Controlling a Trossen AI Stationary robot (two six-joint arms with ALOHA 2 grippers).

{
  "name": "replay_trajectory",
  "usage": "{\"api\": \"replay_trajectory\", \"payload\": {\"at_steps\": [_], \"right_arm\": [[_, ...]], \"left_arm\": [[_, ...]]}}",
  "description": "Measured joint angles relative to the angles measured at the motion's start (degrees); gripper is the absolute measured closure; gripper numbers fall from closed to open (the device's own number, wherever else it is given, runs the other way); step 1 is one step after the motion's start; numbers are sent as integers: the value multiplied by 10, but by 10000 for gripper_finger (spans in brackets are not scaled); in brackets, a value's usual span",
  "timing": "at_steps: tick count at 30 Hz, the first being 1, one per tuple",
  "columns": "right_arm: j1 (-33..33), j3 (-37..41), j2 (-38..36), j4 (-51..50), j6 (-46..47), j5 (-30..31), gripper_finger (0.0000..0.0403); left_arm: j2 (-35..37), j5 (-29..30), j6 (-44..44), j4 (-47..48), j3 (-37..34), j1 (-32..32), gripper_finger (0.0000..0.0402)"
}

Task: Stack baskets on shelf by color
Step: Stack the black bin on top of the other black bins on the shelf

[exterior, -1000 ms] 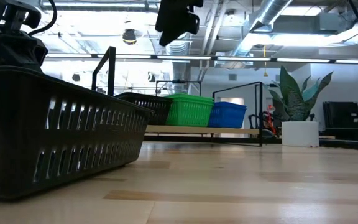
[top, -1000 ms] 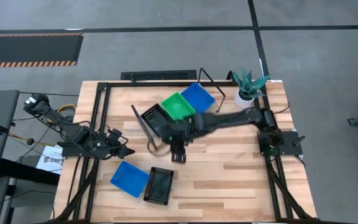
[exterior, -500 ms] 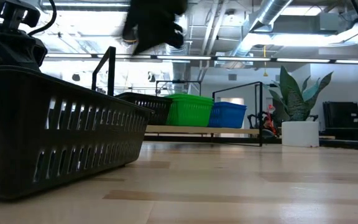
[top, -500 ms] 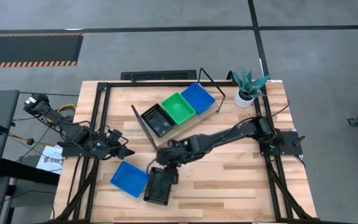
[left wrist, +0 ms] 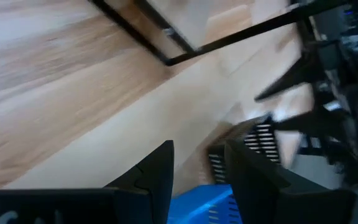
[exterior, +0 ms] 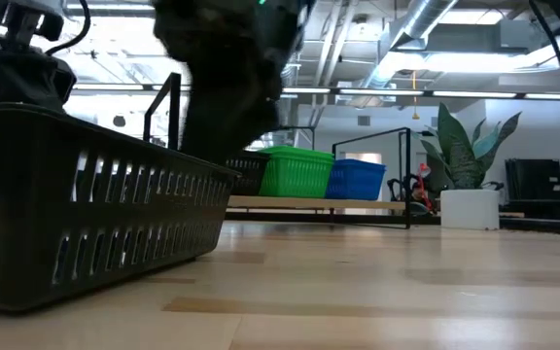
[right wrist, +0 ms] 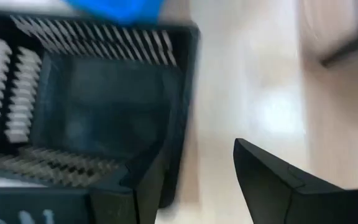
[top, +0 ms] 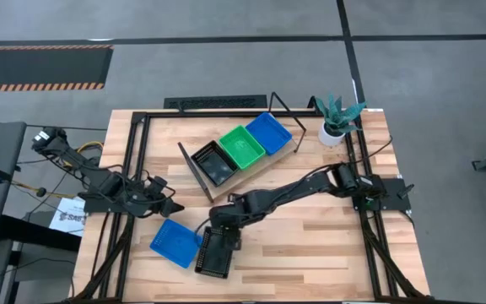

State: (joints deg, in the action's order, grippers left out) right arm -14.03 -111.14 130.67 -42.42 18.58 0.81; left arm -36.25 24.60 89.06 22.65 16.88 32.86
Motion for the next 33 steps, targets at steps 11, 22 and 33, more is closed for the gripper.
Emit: {"api": "replay_trajectory", "payload": {"at_steps": [11,22,33], "right_arm": [[4,1,9,-6,-11,-10,190],[7,1,20,-10,-21,-23,243],[7,-3,31,-11,-39,-24,286]], "left_arm": [[-9,1,1,5,-1,0,271],[-9,1,2,2,-1,0,271],[-9,3,6,3,-1,0,271]]}}
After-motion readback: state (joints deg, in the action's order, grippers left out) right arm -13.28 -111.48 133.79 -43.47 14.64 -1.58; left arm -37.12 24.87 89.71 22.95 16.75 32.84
